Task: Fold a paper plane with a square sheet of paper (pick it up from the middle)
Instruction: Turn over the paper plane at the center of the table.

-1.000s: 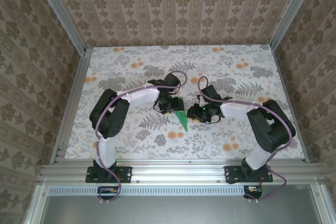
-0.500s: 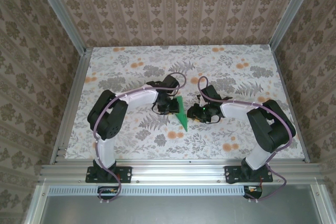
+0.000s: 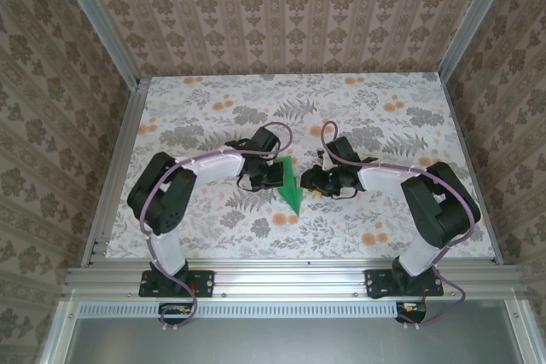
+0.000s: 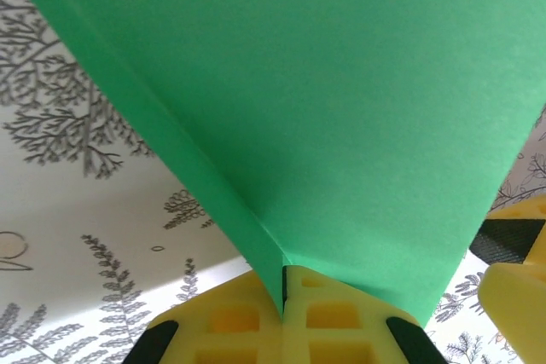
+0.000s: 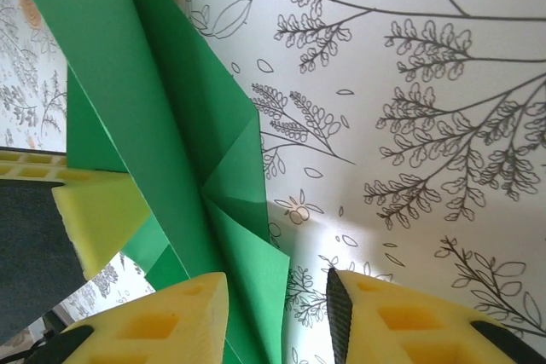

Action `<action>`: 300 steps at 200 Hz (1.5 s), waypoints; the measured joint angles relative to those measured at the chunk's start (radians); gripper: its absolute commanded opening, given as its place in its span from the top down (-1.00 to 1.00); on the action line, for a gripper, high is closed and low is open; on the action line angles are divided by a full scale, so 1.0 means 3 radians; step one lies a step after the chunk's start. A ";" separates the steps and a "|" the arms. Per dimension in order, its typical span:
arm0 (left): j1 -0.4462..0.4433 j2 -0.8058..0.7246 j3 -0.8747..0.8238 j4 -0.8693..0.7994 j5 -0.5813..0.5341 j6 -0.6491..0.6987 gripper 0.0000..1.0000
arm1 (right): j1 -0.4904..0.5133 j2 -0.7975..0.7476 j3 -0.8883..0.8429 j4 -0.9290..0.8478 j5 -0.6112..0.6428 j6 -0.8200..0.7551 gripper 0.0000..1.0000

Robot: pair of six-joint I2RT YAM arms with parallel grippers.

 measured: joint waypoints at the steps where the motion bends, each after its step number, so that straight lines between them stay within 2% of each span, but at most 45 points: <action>1: 0.0003 -0.0004 -0.0008 0.0008 0.0005 0.0000 1.00 | 0.0000 0.0000 0.0000 0.0001 -0.0001 -0.0001 0.17; 49: 0.0188 -0.0196 -0.0421 0.0443 0.0273 0.0000 1.00 | 0.0086 0.0008 0.0003 0.0020 -0.0071 -0.0005 0.03; 99: 0.0235 -0.0211 -0.0502 0.0643 0.0434 0.0000 1.00 | 0.0216 0.0125 0.0103 0.0024 -0.0099 -0.0031 -0.05; 146: 0.0235 -0.0211 -0.0502 0.0659 0.0469 0.0003 1.00 | 0.0264 0.0203 0.0139 0.0125 -0.0173 -0.0028 -0.06; 244: 0.0258 -0.0235 -0.0504 0.0656 0.0468 0.0004 1.00 | 0.0272 0.0202 0.0131 0.0097 0.0055 -0.0036 -0.15; 300: 0.0257 -0.0235 -0.0505 0.0656 0.0469 0.0004 1.00 | 0.0306 0.0252 0.0104 0.0338 -0.0158 0.0066 -0.14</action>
